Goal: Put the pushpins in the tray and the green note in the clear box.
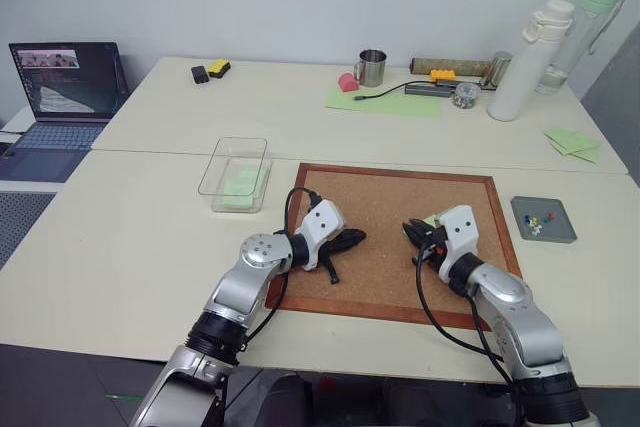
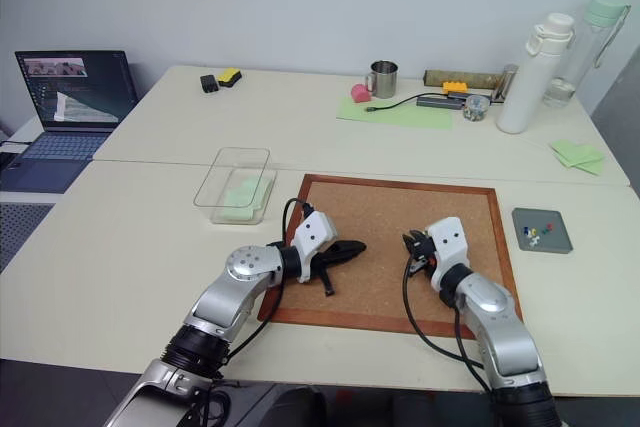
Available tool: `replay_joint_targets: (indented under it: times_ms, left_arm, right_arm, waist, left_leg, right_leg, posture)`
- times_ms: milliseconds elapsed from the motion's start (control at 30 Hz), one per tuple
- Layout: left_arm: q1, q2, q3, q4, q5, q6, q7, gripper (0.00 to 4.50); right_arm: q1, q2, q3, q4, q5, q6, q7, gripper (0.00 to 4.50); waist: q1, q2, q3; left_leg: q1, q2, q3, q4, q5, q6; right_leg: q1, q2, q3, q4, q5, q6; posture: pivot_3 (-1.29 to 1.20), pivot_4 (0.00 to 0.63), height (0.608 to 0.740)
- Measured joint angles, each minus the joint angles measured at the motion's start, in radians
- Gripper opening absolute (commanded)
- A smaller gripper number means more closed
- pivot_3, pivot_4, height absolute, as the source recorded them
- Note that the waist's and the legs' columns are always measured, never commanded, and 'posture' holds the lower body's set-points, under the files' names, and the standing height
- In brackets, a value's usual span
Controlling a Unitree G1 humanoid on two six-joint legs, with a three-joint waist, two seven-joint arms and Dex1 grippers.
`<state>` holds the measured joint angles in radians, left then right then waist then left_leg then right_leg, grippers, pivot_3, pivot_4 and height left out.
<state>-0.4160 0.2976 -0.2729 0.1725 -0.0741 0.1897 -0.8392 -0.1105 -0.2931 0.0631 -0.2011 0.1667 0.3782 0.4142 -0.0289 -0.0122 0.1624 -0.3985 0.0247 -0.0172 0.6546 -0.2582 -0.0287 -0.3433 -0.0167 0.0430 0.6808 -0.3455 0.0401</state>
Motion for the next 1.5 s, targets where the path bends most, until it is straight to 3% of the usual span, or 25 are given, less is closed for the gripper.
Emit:
replay_joint_targets:
  times_ms: [67, 633, 667, 1500]
  left_arm:
    - [0.0, 0.0, 0.0, 0.0, 0.0, 0.0, 0.001, 0.0]
    - [0.0, 0.0, 0.0, 0.0, 0.0, 0.0, 0.002, 0.0]
    - [0.0, 0.0, 0.0, 0.0, 0.0, 0.0, 0.002, 0.0]
    - [0.0, -0.002, 0.0, 0.0, 0.0, 0.0, 0.001, 0.0]
  right_arm:
    - [-0.005, 0.0, 0.001, 0.005, 0.0, 0.0, 0.003, 0.46]
    - [-0.01, -0.013, 0.019, 0.011, -0.018, 0.021, 0.018, 0.46]
    - [-0.01, -0.012, 0.019, 0.011, -0.021, 0.021, 0.018, 0.71]
    - [-0.009, 0.002, 0.01, 0.01, -0.006, 0.031, 0.02, 0.52]
  waist:
    - [0.0, 0.0, 0.0]
    - [0.0, 0.0, 0.0]
    - [0.0, 0.0, 0.0]
    - [0.0, 0.0, 0.0]
  left_leg:
    - [0.0, 0.0, 0.0, 0.0, 0.0, 0.0]
    - [0.0, 0.0, 0.0, 0.0, 0.0, 0.0]
    - [0.0, 0.0, 0.0, 0.0, 0.0, 0.0]
    - [0.0, 0.0, 0.0, 0.0, 0.0, 0.0]
  right_leg:
    - [0.0, 0.0, 0.0, 0.0, 0.0, 0.0]
    - [0.0, 0.0, 0.0, 0.0, 0.0, 0.0]
    - [0.0, 0.0, 0.0, 0.0, 0.0, 0.0]
    - [0.0, 0.0, 0.0, 0.0, 0.0, 0.0]
  posture:
    - [0.0, 0.15, 0.74]
    - [0.0, 0.15, 0.74]
    - [0.0, 0.15, 0.74]
    - [0.0, 0.15, 0.74]
